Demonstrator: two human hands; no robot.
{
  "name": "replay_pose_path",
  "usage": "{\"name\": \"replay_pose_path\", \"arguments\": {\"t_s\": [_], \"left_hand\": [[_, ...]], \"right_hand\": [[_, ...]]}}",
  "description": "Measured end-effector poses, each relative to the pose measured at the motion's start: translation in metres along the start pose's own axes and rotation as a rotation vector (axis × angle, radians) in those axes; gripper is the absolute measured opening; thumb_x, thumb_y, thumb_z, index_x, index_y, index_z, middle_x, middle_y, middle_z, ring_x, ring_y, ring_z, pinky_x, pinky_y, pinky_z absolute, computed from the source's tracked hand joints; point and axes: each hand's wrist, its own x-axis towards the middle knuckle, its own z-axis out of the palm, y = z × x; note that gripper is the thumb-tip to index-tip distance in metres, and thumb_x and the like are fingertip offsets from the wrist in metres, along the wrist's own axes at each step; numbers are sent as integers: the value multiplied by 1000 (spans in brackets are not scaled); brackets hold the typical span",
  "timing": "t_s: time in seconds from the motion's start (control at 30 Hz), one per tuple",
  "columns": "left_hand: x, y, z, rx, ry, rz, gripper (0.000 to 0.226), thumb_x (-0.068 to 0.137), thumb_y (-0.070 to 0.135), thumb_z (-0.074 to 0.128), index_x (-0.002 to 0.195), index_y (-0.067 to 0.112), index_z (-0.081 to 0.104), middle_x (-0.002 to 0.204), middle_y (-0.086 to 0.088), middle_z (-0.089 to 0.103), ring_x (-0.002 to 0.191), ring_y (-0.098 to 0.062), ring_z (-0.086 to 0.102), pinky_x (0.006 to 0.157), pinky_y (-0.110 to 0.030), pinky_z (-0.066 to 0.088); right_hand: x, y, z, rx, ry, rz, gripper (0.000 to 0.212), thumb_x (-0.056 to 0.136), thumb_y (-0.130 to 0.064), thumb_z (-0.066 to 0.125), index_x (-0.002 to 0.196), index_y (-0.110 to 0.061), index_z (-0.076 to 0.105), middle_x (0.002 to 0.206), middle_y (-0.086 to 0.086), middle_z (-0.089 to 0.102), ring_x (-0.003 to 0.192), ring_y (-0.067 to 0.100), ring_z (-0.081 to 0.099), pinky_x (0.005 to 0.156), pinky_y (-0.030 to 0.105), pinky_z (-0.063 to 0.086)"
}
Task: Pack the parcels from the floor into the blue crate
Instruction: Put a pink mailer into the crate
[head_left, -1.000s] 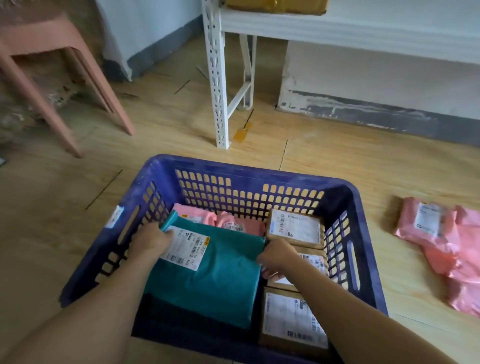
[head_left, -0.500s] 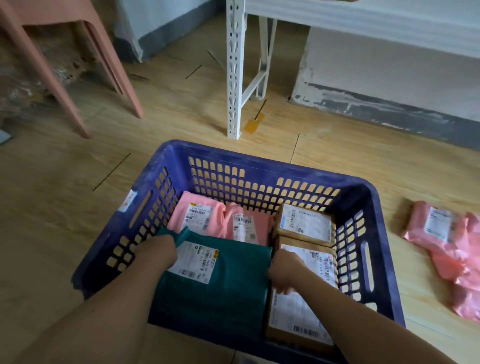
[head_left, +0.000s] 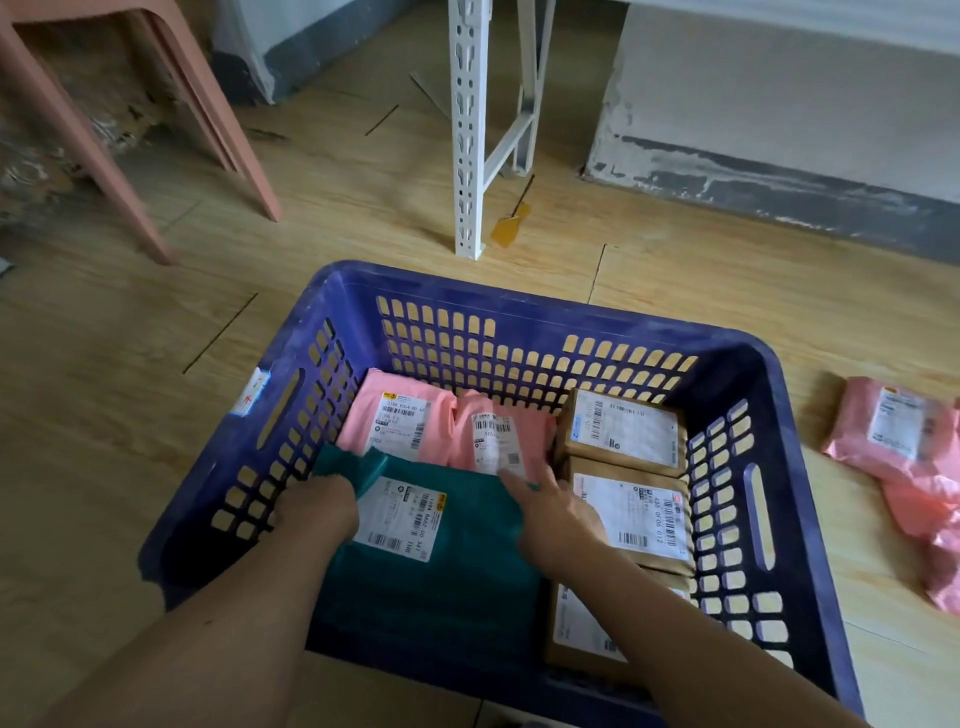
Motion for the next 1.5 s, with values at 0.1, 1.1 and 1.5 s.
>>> {"name": "replay_pose_path", "arguments": {"t_s": [0.1, 1.1, 1.5], "left_hand": [[-4, 2, -10, -95, 308, 112, 66, 81, 21, 67, 135, 11, 30, 132, -10, 42, 121, -25, 47, 90, -36, 47], [-231, 262, -138, -108, 432, 1124, 38, 91, 32, 57, 127, 21, 52, 137, -2, 40, 124, -22, 42, 90, -32, 37], [-231, 411, -84, -20, 269, 1198, 44, 88, 29, 57, 131, 23, 48, 139, -1, 39, 124, -23, 43, 97, -34, 40]], "right_hand": [[4, 2, 5, -99, -196, -62, 72, 90, -23, 56, 147, -40, 16, 152, 4, 16, 134, 31, 29, 102, 44, 42], [-184, 208, -131, 271, 445, 317, 28, 88, -17, 56, 113, -23, 65, 117, -4, 64, 110, 17, 59, 99, 29, 41], [-169, 354, -66, 569, 505, 692, 27, 92, -16, 50, 108, -10, 71, 117, 12, 67, 107, 29, 59, 93, 31, 46]]}}
